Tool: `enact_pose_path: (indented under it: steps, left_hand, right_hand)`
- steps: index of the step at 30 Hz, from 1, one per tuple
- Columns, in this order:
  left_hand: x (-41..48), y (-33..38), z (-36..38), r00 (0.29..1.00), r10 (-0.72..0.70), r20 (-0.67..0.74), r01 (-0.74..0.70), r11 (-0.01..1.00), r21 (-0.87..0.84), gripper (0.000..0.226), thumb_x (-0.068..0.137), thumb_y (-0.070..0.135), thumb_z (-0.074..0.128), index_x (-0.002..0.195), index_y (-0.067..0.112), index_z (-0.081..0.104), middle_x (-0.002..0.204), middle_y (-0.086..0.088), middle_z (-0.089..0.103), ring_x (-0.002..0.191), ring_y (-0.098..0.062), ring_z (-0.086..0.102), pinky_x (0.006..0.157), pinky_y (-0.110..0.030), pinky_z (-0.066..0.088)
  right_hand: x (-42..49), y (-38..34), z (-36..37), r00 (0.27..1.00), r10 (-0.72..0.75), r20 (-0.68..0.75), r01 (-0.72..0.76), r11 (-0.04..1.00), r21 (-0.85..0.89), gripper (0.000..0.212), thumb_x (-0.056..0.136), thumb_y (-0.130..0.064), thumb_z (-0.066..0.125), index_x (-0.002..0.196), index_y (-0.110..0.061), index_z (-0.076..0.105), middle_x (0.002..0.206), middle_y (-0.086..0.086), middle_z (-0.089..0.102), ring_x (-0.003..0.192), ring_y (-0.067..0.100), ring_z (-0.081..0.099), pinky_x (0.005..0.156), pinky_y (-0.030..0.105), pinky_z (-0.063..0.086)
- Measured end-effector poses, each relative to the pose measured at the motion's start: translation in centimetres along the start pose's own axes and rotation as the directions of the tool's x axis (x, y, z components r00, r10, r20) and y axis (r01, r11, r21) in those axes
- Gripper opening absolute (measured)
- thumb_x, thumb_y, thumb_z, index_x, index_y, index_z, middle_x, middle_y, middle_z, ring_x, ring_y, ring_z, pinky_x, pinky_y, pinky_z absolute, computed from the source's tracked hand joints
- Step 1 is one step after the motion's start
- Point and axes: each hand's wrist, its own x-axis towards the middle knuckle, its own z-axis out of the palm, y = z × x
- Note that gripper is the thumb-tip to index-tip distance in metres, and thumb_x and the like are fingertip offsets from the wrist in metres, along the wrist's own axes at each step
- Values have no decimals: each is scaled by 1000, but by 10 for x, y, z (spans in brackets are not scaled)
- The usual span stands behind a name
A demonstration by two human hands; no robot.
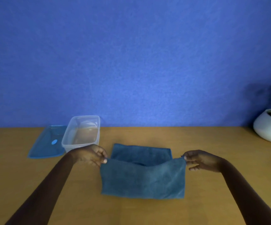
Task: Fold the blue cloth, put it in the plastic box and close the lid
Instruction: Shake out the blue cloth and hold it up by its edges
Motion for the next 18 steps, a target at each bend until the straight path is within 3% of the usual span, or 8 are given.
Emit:
enact_pose_path:
  steps: [3,7,10,13,16,18]
  left_hand:
    - [13,-6,2,965,72,-253,-102,989,-107,19,88,-2,57,75,11,53,71,-5,58,49,-5,60,48,-12,52]
    - [36,-6,16,876,70,-478,-192,958,-212,27,92,-2,51,69,11,46,65,-8,48,42,-7,53,38,-15,45]
    - [55,-7,25,778,31,-627,-228,945,-236,29,92,0,50,69,15,42,70,-7,45,60,-21,45,55,-29,40]
    - [68,-6,31,694,53,-718,-238,958,-160,17,91,0,53,78,7,45,84,-12,49,81,-22,46,72,-31,33]
    - [78,-2,32,628,106,-771,-231,971,-55,10,91,3,53,86,5,44,92,-20,55,91,-29,54,75,-28,34]
    - [85,1,32,603,122,-789,-234,972,-29,10,92,4,52,87,5,43,99,-29,60,97,-37,57,77,-34,39]
  right_hand:
    - [15,2,4,981,-59,-183,70,996,56,15,94,-15,46,91,-12,60,107,7,63,103,24,58,87,37,43]
    - [41,3,17,921,-97,-378,143,985,96,16,97,-16,42,100,-7,54,104,11,58,96,27,55,86,36,38]
    - [62,4,30,855,-118,-505,208,970,126,11,98,-14,42,98,-6,49,99,14,50,85,24,49,74,34,37]
    - [82,8,36,783,-131,-607,238,966,99,16,98,-13,42,101,-2,53,101,14,50,91,25,47,77,40,42]
    - [96,12,38,717,-149,-681,236,971,36,27,98,-14,41,111,6,54,102,12,52,93,24,48,76,35,40]
    - [104,15,37,670,-167,-724,224,974,-17,28,98,-14,42,112,6,54,100,12,54,93,25,50,72,30,35]
